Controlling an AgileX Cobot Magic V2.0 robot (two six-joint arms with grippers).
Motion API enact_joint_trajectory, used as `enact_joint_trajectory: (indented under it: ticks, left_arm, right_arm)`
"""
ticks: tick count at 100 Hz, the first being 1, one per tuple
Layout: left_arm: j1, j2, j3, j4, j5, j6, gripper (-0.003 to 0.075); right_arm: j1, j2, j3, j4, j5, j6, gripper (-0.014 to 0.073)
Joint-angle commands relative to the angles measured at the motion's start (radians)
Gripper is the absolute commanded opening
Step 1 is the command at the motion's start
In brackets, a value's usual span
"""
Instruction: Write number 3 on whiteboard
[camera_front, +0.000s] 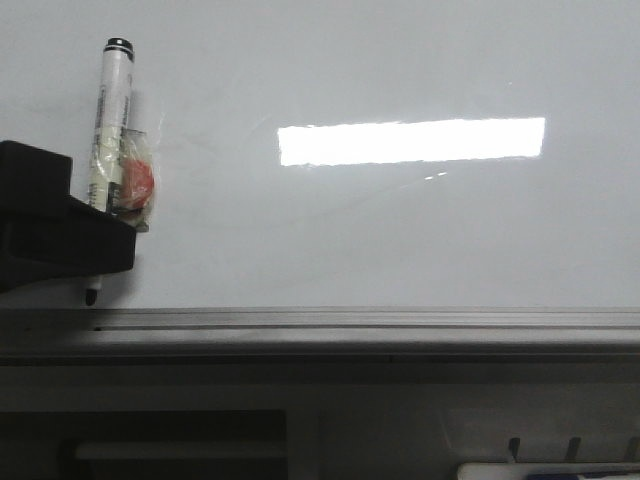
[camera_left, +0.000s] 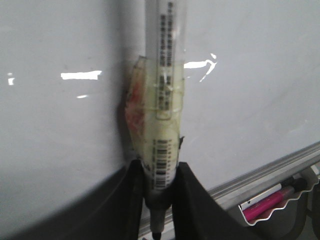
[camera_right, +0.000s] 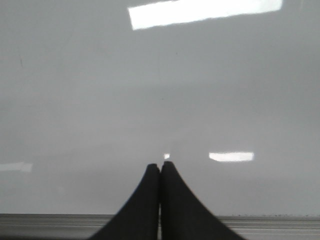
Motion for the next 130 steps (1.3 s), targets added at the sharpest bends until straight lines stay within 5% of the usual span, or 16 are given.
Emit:
enact_joint_trajectory:
  ticks: [1,24,53,73,107,130]
  left_arm:
    - [-0.004,-0.009,-0.027,0.004,-0.060,-0.002,-0.0021]
    - [-0.004,-0.035,-0.027,0.074,-0.042,-0.002,-0.0021]
    - [-0.004,-0.133,-0.027,0.217,0.000,-0.002,-0.0021]
    - [-0.004,-0.184,-0.027,0.392,0.024,-0.002,-0.0021]
    - [-0.004,-0.197,-0.027,0.719,0.037,-0.002,-0.0021]
    - [-0.004,-0.195,-0.027,1.084,0.036,-0.002,-0.0021]
  right_arm:
    - [-0.006,0.022,-0.034,0.004,-0.078,-0.005,-0.0061]
    - [-0.002,0.039,-0.098,0.024,0.022,-0.013,-0.0061]
    - [0.114,0.159,-0.202,0.268,0.098,-0.398,-0.0061]
    - [0.276,0.274,-0.271,0.281,0.103,-0.462,-0.0054]
    - [0.633,0.466,-0.383,0.281,0.071,-0.581,0.0265]
    - [0.854,0.645,-0.478,0.235,0.031,-0.581,0.0299]
